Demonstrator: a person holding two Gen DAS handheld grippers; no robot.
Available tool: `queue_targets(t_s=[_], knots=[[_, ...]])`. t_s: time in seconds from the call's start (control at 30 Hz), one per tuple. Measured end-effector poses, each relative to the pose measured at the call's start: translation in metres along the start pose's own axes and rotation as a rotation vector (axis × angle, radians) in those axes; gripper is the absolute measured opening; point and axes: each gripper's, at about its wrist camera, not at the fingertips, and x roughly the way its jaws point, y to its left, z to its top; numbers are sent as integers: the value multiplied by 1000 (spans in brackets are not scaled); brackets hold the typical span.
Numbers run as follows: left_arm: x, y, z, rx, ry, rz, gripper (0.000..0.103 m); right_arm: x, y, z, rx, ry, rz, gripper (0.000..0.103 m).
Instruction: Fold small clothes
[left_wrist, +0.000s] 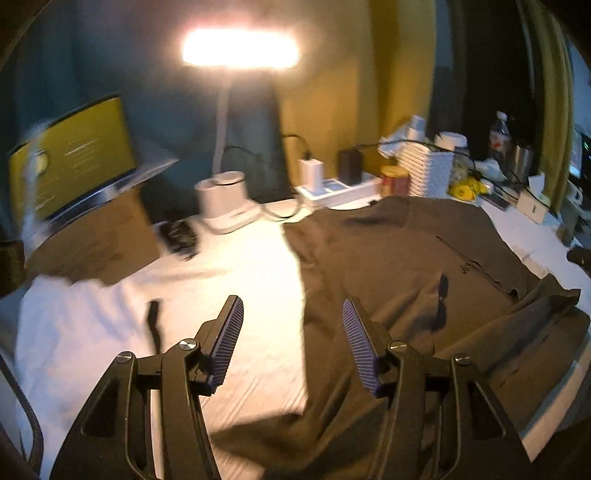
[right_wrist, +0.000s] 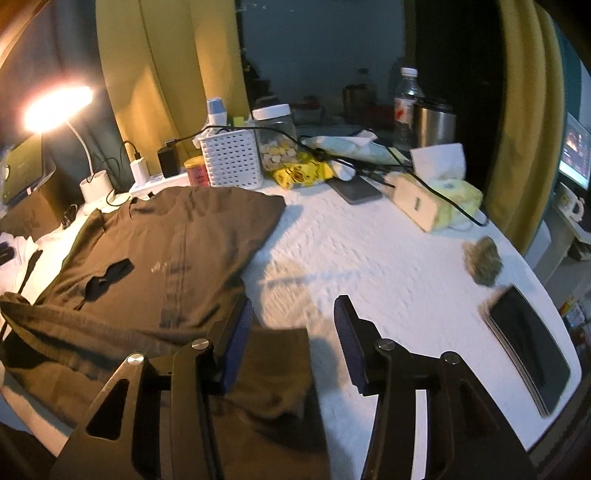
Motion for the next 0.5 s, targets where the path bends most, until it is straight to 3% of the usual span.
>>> queue_targets(t_s=[0.2, 0.37, 0.47, 0.5], knots=[[42, -24, 21, 77, 44, -57, 55, 32, 6, 20, 12, 12, 17, 49], [75, -23, 30, 50, 91, -85, 46, 58, 15, 37, -1, 22, 36, 49], [98, -20, 33, 26, 137, -106, 25, 72, 21, 49, -13, 19, 49, 49], [106, -19, 34, 17, 157, -114, 24, 76, 23, 52, -15, 17, 53, 49]])
